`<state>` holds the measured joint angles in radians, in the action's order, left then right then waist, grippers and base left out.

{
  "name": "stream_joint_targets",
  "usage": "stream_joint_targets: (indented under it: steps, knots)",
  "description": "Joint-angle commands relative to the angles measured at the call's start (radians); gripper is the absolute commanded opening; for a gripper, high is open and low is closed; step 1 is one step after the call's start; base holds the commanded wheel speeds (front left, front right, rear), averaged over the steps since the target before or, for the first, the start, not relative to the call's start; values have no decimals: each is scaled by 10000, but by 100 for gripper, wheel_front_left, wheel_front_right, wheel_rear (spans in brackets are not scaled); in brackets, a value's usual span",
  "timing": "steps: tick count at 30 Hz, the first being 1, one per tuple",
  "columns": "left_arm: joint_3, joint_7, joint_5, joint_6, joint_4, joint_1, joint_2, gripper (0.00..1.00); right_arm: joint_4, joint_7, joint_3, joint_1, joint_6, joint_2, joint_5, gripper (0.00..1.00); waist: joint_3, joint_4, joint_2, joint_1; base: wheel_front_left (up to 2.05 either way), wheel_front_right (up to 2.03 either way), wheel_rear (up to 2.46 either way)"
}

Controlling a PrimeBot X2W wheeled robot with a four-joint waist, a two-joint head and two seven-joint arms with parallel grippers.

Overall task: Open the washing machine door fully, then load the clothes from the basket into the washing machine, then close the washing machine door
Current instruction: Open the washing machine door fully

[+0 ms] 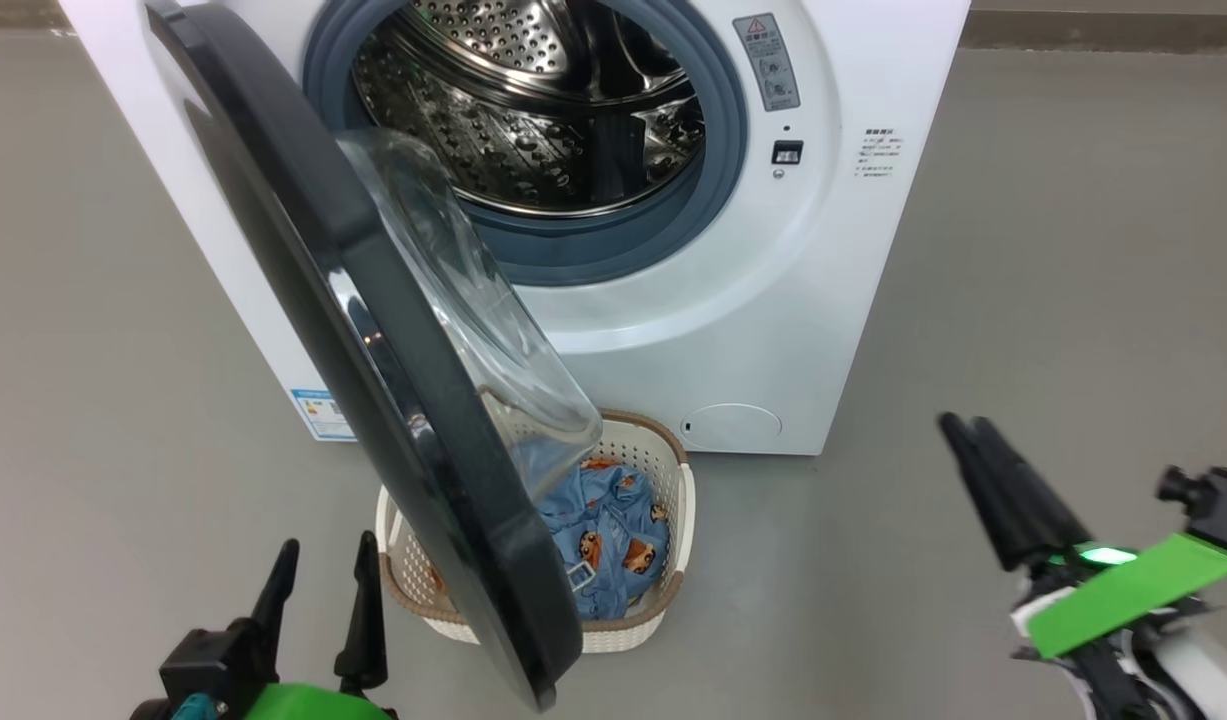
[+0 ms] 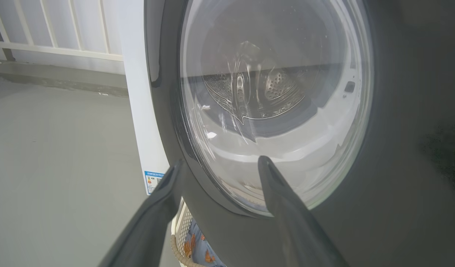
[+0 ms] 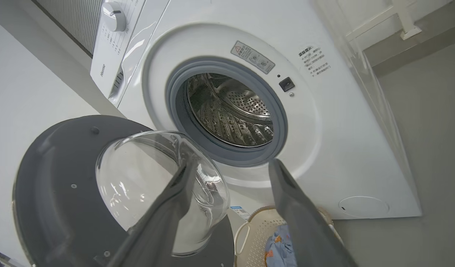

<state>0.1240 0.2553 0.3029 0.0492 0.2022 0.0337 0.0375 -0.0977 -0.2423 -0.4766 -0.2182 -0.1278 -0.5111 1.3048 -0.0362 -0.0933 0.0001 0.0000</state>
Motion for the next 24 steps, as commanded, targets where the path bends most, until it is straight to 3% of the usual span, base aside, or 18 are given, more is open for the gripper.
stream_joint_targets:
  steps: [1,9,24]
  knots:
    - [-346,65,-121,16,-221,72,127,100,103,-158,91,222,-29,-310,-355,100,15,-32,-1,0,0,0,0]
    - [-375,65,-167,50,-244,22,127,100,282,-192,2884,1526,-29,657,-2626,100,16,-123,-1,0,0,0,0]
    - [-474,65,-249,76,-284,-112,127,100,866,-194,4807,3138,-29,2190,-6434,100,122,-150,-1,0,0,0,0]
